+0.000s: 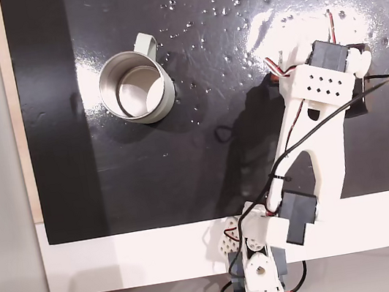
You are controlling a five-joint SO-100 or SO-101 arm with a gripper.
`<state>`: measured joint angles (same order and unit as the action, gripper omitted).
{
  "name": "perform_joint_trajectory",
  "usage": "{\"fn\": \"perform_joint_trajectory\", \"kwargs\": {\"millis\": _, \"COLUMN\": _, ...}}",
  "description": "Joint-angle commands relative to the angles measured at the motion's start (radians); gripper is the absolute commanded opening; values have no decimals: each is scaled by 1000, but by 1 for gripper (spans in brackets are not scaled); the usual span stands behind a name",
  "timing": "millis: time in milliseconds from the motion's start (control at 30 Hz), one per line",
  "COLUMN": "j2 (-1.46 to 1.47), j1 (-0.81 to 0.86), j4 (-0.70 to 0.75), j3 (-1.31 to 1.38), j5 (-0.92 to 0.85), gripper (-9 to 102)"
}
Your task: Grasp a cube and put it in the cup.
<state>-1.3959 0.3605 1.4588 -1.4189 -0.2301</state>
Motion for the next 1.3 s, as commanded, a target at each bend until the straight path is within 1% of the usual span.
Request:
{"fn": "perform_joint_trajectory", "kwargs": {"millis": 0, "j2": 17, "j1": 8, "j4": -21, "j3": 84, "j5": -9, "gripper": 23}}
{"fn": "perform_joint_trajectory", "kwargs": {"millis": 433, "j2": 149, "j1": 23, "j4": -44, "j3": 126, "j5": -34, "gripper": 23}}
{"fn": "perform_joint_trajectory", "kwargs": {"millis": 867, "j2": 201, "j1": 12, "j4": -77, "j3": 127, "j5": -38, "gripper": 23}}
{"fn": "perform_joint_trajectory", "kwargs": {"millis": 1133, "j2": 209, "j1": -3, "j4": -84, "j3": 127, "j5": -43, "gripper": 20}}
{"fn": "perform_joint_trajectory", "kwargs": {"millis": 1267, "j2": 206, "j1": -9, "j4": -86, "j3": 129, "j5": -43, "gripper": 17}}
